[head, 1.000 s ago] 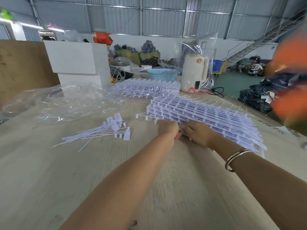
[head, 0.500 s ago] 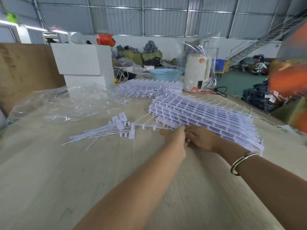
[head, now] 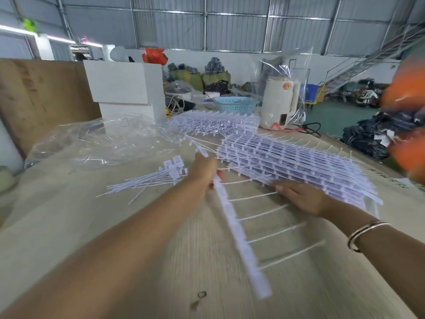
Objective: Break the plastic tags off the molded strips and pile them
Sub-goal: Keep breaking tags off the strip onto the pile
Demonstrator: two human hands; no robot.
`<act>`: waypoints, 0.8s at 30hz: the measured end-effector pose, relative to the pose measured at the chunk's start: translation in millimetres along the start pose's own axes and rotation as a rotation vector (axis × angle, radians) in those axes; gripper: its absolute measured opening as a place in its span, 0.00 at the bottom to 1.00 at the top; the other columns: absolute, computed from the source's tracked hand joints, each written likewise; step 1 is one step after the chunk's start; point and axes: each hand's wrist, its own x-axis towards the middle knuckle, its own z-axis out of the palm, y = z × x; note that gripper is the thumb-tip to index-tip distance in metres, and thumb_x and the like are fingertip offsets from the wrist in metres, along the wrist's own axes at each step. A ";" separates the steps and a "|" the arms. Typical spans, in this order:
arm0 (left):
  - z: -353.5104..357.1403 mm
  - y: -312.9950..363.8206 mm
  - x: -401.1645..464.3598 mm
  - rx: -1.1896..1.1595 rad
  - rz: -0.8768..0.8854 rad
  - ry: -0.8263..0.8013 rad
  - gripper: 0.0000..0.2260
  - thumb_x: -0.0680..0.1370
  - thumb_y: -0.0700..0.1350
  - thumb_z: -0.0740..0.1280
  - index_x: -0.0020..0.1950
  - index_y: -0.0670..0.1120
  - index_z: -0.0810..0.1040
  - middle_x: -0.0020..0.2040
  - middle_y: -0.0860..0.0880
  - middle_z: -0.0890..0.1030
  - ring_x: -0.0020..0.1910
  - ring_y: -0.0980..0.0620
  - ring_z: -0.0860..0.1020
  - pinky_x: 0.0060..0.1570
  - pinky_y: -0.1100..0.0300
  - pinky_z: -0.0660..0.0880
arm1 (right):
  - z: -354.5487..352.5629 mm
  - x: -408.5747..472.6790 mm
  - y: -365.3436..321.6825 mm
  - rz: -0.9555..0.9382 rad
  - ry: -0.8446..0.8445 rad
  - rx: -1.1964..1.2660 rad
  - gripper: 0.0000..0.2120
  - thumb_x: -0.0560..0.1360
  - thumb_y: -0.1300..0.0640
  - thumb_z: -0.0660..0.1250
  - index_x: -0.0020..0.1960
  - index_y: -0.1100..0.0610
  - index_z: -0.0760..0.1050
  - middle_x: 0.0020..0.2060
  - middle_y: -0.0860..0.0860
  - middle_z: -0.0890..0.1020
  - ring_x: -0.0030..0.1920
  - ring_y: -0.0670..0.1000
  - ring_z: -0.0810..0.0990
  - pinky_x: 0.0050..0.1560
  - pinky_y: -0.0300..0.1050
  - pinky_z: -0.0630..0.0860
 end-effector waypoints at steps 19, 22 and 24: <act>-132.7 2.0 -16.5 0.712 0.271 -0.534 0.11 0.82 0.41 0.56 0.54 0.41 0.77 0.37 0.48 0.70 0.28 0.55 0.68 0.28 0.65 0.69 | 15.0 24.2 -129.8 -0.072 0.242 0.619 0.19 0.80 0.51 0.59 0.70 0.52 0.67 0.60 0.49 0.74 0.57 0.48 0.74 0.52 0.33 0.70; -135.3 -2.3 -18.6 0.793 0.273 -0.602 0.11 0.82 0.42 0.56 0.45 0.51 0.76 0.37 0.49 0.71 0.33 0.56 0.71 0.33 0.67 0.69 | 39.8 23.7 -139.4 -0.008 0.105 0.832 0.15 0.80 0.55 0.60 0.66 0.54 0.70 0.55 0.55 0.80 0.44 0.50 0.80 0.48 0.41 0.77; -136.0 -2.0 -21.5 0.807 0.267 -0.612 0.10 0.80 0.44 0.58 0.41 0.51 0.74 0.37 0.51 0.74 0.33 0.58 0.72 0.36 0.65 0.70 | 53.3 21.1 -142.9 -0.008 0.096 0.996 0.11 0.80 0.56 0.60 0.57 0.59 0.76 0.44 0.59 0.82 0.34 0.48 0.80 0.37 0.37 0.77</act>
